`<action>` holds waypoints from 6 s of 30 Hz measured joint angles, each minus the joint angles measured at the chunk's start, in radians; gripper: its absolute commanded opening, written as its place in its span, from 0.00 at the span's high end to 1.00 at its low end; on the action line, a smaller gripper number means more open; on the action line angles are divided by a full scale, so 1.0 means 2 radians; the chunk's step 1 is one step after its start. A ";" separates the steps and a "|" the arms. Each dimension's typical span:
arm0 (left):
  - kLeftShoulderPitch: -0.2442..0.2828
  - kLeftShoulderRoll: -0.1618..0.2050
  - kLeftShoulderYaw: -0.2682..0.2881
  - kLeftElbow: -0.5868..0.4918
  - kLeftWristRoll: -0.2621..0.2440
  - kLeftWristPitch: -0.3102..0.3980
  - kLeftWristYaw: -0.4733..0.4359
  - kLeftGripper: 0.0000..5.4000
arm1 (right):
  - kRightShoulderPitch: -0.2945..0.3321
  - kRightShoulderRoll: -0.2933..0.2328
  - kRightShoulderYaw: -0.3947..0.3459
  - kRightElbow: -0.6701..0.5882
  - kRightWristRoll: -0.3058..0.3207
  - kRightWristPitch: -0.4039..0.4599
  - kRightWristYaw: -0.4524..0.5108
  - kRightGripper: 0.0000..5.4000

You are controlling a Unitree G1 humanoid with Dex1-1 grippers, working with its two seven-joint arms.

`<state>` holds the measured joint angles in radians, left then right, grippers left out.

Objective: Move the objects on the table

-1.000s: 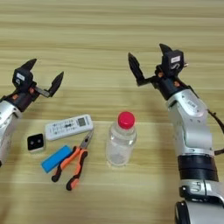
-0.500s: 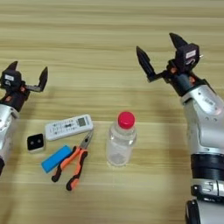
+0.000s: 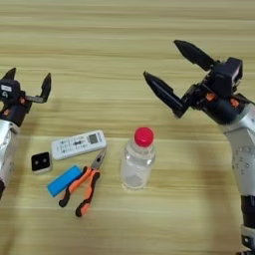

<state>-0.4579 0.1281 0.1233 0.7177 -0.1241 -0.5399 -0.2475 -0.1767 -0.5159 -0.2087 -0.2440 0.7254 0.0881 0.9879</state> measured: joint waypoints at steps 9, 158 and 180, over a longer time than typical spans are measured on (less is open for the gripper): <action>0.000 0.000 0.003 0.001 0.000 0.000 0.000 0.00 | 0.064 -0.034 0.029 -0.047 0.020 0.040 0.079 0.00; -0.021 -0.011 0.005 0.057 0.002 -0.023 0.001 0.00 | -0.009 0.048 0.069 0.012 -0.066 -0.055 0.006 0.00; -0.023 -0.011 0.005 0.059 0.002 -0.028 0.003 0.00 | 0.064 0.022 0.124 -0.072 -0.072 -0.052 0.061 0.00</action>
<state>-0.5046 0.1053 0.1332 0.8358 -0.1204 -0.5953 -0.2419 -0.0479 -0.4723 0.0401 -0.3871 0.5822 -0.0157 1.1102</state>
